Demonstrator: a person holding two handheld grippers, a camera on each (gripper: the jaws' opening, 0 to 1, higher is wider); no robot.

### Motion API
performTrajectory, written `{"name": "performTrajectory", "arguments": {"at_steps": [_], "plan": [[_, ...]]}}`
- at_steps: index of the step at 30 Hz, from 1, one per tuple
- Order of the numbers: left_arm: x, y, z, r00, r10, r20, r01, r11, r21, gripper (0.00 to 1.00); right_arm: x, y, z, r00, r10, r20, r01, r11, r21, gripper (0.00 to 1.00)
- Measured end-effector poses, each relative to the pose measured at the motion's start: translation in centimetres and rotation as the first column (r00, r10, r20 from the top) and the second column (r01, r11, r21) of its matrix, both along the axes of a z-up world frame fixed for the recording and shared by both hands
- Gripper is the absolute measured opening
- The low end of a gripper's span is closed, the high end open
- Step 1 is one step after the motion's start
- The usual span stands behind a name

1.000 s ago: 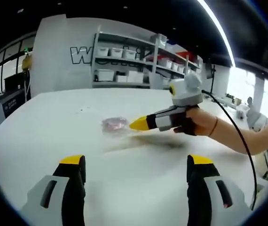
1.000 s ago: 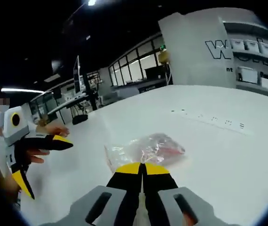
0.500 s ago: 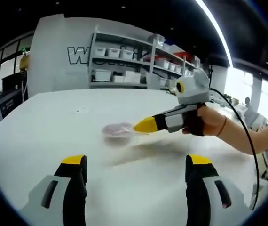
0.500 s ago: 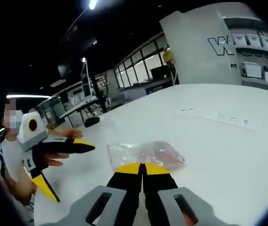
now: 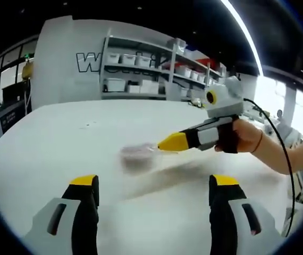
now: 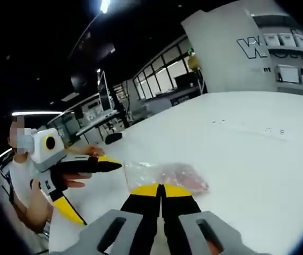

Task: Open the resealable bag by pulling the two sides of the seal apart until the entire bag opening is separated and visibly accessible.

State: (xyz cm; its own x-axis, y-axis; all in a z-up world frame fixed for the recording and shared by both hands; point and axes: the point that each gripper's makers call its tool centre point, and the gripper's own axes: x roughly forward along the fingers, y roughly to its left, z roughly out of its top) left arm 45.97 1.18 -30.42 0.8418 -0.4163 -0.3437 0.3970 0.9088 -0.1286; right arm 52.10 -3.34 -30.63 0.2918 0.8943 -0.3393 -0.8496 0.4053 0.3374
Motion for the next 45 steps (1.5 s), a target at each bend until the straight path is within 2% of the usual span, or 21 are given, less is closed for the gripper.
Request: {"name": "performTrajectory", "arguments": {"at_steps": [14,25,28,34,41,45], "plan": [[-0.1,0.1,0.4,1.000,0.023,0.015,-0.022,0.999,-0.034,0.81,-1.6,-0.7,0.5,1.000,0.010,-0.019,-0.010,1.000,0.028,0.00],[-0.3,-0.6,0.4,1.000,-0.005,0.009,0.005,0.997,-0.072,0.68,-2.1,-0.7,0.8,0.999,0.018,-0.031,-0.016,0.999,0.042,0.00],[-0.3,-0.7,0.6,1.000,-0.015,0.009,0.016,0.994,-0.112,0.62,-2.1,-0.6,0.8,0.999,0.019,-0.032,-0.017,0.999,0.045,0.00],[-0.2,-0.8,0.8,1.000,-0.012,0.002,0.012,0.986,-0.166,0.56,-2.3,-0.5,1.0,0.999,0.023,-0.034,-0.021,0.998,0.051,0.00],[-0.1,-1.1,1.6,1.000,-0.020,0.003,0.020,0.955,-0.294,0.45,-3.2,0.0,1.1,0.998,0.046,-0.031,-0.044,0.998,0.051,0.00],[-0.2,-1.7,1.4,0.999,-0.035,-0.010,0.030,0.949,-0.313,0.41,-3.5,0.1,0.9,0.998,0.057,-0.033,-0.055,0.997,0.045,0.00]]}}
